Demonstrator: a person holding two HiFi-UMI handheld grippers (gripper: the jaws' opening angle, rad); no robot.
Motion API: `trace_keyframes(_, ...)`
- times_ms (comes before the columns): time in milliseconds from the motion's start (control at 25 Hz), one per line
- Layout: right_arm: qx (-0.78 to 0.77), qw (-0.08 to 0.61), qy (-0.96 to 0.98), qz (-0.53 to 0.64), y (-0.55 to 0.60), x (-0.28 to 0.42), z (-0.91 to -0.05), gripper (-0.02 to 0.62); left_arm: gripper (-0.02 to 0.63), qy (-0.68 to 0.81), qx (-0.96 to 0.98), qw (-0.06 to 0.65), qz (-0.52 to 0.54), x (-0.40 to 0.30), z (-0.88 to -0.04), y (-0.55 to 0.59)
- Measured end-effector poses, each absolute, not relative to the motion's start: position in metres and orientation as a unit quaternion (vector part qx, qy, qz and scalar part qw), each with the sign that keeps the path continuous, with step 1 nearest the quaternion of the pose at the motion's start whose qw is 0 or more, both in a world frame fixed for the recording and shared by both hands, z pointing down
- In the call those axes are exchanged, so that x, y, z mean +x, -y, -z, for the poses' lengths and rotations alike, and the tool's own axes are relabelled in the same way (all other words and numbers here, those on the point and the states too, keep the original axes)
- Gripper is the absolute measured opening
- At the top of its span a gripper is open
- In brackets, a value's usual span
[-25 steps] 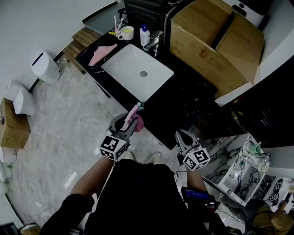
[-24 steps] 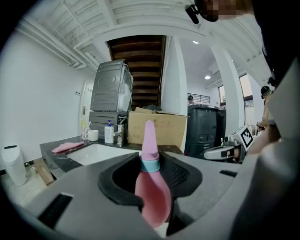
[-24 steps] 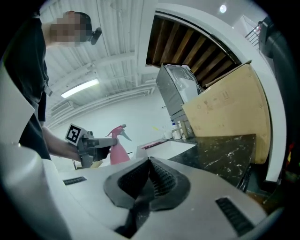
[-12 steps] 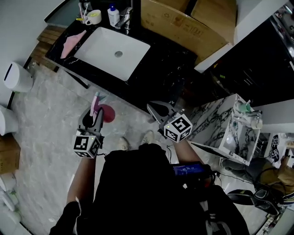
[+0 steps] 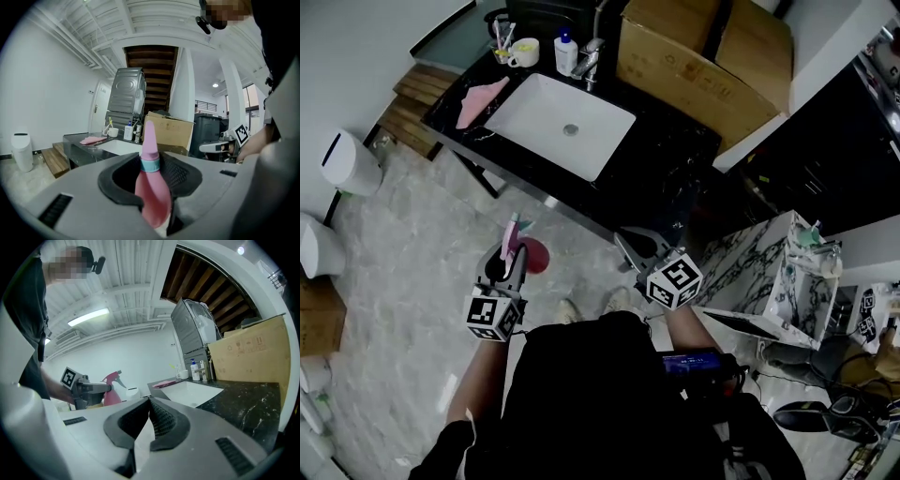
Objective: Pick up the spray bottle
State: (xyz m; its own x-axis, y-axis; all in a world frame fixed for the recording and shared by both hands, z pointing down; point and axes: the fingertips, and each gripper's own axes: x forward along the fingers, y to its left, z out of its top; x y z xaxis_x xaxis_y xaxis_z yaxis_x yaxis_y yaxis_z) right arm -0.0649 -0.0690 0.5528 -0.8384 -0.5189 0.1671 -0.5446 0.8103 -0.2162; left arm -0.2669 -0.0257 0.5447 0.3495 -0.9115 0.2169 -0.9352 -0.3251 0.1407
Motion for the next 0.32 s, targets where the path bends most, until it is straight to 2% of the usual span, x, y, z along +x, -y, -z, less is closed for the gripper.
trace_keyframes(320,0.291,0.051,0.946,-0.130,0.046,-0.086,-0.551,0.026,0.137,0.557,0.819,0.125,-0.048,-0.287,-0.543,0.006)
